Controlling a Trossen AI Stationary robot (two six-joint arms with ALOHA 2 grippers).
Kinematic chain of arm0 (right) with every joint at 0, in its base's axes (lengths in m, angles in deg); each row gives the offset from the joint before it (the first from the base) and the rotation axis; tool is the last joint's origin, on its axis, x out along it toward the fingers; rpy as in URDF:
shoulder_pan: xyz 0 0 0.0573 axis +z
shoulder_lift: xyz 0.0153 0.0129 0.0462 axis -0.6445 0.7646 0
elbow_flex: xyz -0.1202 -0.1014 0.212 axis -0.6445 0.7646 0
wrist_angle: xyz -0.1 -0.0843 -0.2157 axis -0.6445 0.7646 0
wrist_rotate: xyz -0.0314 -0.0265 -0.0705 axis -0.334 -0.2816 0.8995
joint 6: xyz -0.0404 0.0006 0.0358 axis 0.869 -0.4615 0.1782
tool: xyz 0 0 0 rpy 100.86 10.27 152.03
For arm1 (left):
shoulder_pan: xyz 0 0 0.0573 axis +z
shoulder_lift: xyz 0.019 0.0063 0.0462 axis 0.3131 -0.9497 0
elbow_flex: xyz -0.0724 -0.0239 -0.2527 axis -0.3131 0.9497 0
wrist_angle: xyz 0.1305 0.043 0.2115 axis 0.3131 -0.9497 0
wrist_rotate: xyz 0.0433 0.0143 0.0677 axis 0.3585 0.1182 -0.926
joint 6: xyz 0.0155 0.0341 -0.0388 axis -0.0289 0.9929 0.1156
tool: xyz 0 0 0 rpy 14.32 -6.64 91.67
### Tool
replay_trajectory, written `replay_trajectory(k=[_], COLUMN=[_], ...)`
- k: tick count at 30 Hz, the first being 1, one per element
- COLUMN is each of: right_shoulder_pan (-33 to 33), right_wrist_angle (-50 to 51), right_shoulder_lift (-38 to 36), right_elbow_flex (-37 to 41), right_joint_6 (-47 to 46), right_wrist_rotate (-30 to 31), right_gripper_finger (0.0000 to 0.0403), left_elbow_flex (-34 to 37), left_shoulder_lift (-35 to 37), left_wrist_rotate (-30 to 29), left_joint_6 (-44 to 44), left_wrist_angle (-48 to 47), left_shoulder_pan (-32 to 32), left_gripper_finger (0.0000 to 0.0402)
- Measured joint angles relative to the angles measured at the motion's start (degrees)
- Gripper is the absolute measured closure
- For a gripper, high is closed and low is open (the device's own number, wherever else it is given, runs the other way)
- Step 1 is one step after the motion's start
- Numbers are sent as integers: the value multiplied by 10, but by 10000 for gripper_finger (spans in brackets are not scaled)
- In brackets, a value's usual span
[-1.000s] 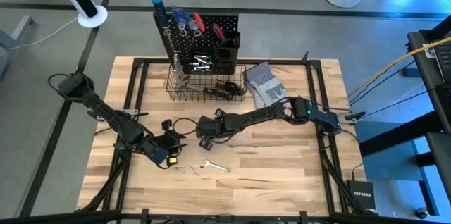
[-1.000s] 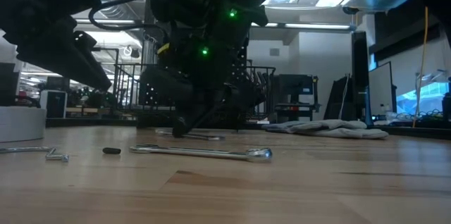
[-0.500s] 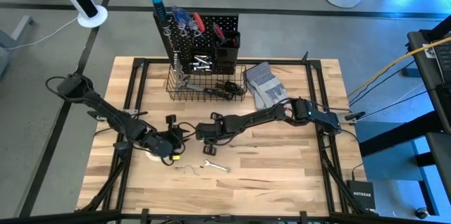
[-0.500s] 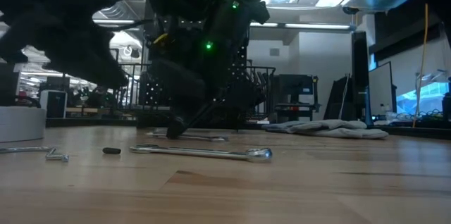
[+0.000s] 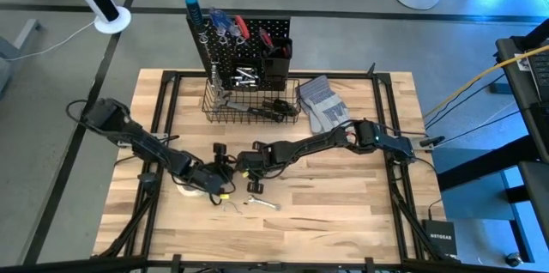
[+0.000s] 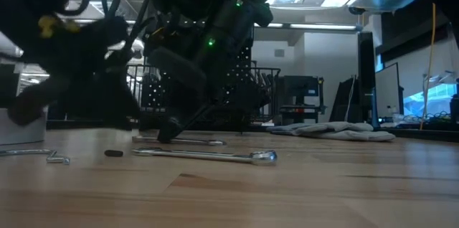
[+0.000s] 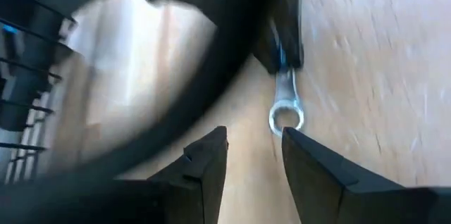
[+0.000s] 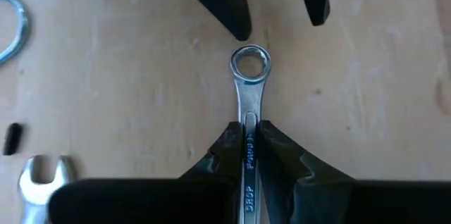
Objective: Hang tools onto peg board
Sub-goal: Hang the wrench on the peg board
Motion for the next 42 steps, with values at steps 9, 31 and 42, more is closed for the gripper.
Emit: replay_trajectory(k=[9,31,42], right_shoulder_pan=[0,0,-2], right_wrist_angle=[0,-2,-55], right_shoulder_lift=[-7,-14,-15], right_elbow_flex=[2,1,1], right_joint_6=[1,2,-14], right_wrist_rotate=[-15,-30,-68], right_gripper_finger=[371,372,372], left_elbow_flex=[0,-3,-3], left_shoulder_lift=[-60,-46,-46], left_wrist_rotate=[7,34,30], left_joint_6=[7,71,70], left_wrist_angle=[54,55,60], left_shoulder_pan=[0,-34,-21], left_gripper_finger=[273,273,273])
